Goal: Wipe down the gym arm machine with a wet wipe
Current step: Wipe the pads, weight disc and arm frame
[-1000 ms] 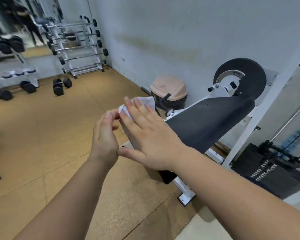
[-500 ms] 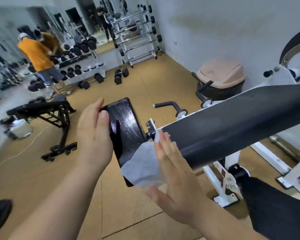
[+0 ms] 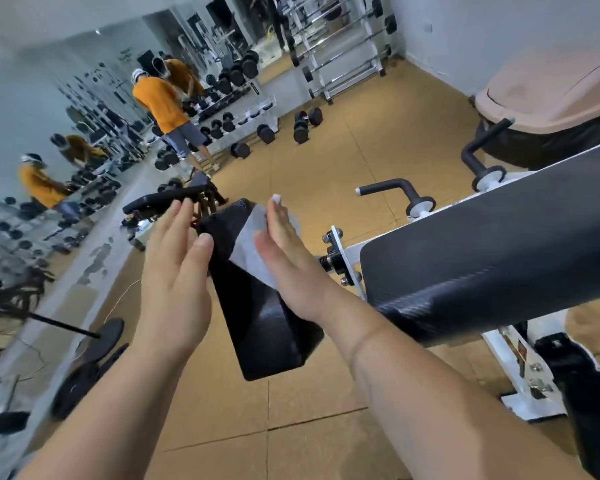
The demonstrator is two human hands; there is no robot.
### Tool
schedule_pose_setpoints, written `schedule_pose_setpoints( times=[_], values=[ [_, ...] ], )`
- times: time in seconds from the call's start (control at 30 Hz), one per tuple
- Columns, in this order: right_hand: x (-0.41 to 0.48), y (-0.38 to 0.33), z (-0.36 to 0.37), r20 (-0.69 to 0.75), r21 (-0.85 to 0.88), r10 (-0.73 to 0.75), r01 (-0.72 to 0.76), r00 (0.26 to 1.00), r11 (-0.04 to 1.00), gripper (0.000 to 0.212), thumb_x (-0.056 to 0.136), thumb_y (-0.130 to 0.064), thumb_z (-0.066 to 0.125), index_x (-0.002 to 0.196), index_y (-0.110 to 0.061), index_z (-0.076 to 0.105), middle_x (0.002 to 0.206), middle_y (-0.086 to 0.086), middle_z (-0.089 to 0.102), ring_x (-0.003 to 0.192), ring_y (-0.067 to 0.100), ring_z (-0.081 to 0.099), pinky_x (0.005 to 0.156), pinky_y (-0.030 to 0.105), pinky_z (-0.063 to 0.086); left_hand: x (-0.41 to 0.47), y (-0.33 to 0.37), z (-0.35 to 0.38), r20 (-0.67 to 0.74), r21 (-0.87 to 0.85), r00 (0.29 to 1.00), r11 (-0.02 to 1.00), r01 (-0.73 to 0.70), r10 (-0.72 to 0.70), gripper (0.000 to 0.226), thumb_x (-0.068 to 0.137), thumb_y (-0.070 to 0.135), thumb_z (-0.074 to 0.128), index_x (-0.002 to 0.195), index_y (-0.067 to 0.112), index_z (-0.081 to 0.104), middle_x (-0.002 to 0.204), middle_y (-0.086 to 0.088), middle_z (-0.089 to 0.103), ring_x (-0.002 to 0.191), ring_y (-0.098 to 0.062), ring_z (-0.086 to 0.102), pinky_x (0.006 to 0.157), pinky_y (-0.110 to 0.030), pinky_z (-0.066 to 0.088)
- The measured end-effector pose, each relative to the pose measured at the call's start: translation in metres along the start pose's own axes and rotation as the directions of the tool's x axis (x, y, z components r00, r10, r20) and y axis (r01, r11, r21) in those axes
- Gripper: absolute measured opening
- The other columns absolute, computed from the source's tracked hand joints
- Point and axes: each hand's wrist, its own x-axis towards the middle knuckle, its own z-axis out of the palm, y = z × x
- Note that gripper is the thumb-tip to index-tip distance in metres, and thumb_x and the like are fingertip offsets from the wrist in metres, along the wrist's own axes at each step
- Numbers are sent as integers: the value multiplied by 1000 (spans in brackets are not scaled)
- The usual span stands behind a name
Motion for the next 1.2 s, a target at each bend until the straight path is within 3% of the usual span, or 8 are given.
schedule_pose_setpoints(
  times=[0.2,0.33,0.47,0.6,0.77,1.0,1.13,1.2],
  values=[
    [-60,53,14,142,-64,-81,91,987,994,113,73,-98,20,157,-35,-24,164,-25,-29,149,-7,-25,126,36,-8,6,13,0,52,-19,997,998,61,-60,50,94,40,39,140,31,57,132,22,54,125,9,46,100,-21,36],
    [-39,56,5,86,25,74,-77,994,997,126,62,-107,17,157,-36,-23,163,-24,-31,146,-11,-27,129,41,-9,3,11,5,67,48,997,998,34,-38,57,92,41,41,146,26,51,132,22,51,128,8,42,104,-19,33],
    [9,4,-4,36,-52,-73,74,997,996,137,56,-108,11,161,-25,-20,166,-15,-28,150,-3,-27,126,36,-15,4,10,3,57,4,998,1000,17,-17,62,90,44,40,146,22,52,137,12,53,132,-4,45,114,-38,36],
    [-30,16,11,68,-114,-167,173,984,978,119,70,-100,17,159,-31,-22,165,-19,-30,150,-3,-26,126,36,-9,4,-1,0,64,14,998,1000,-27,26,60,93,43,36,147,23,51,138,14,51,132,2,42,111,-26,33],
    [-85,70,26,58,29,78,-79,995,996,110,62,-105,24,151,-52,-15,163,-32,-23,149,-12,-19,129,47,-3,5,-11,0,85,59,992,994,-94,89,56,97,37,34,150,22,47,139,14,48,132,4,39,106,-12,29],
    [-27,-4,22,-59,-27,-33,32,998,999,133,62,-104,30,162,-29,-16,165,-26,-23,146,-17,-20,120,19,-6,13,-28,1,64,0,966,968,-252,252,58,96,36,34,148,14,49,128,26,47,125,15,37,104,-5,25],
    [-69,18,58,-266,-244,-61,-6,962,970,97,89,-84,36,163,-35,-3,167,-31,-7,151,-13,-7,121,13,3,19,-49,0,87,10,918,921,-390,388,62,98,39,35,152,11,43,142,14,41,134,9,32,111,-11,20],
    [-84,34,85,-512,-353,-137,-63,848,934,68,102,-60,41,159,-38,12,165,-34,12,151,-11,9,119,10,15,20,-59,0,97,43,885,887,-460,454,64,99,44,35,153,12,40,155,0,37,145,-10,30,118,-24,18]
  ],
)
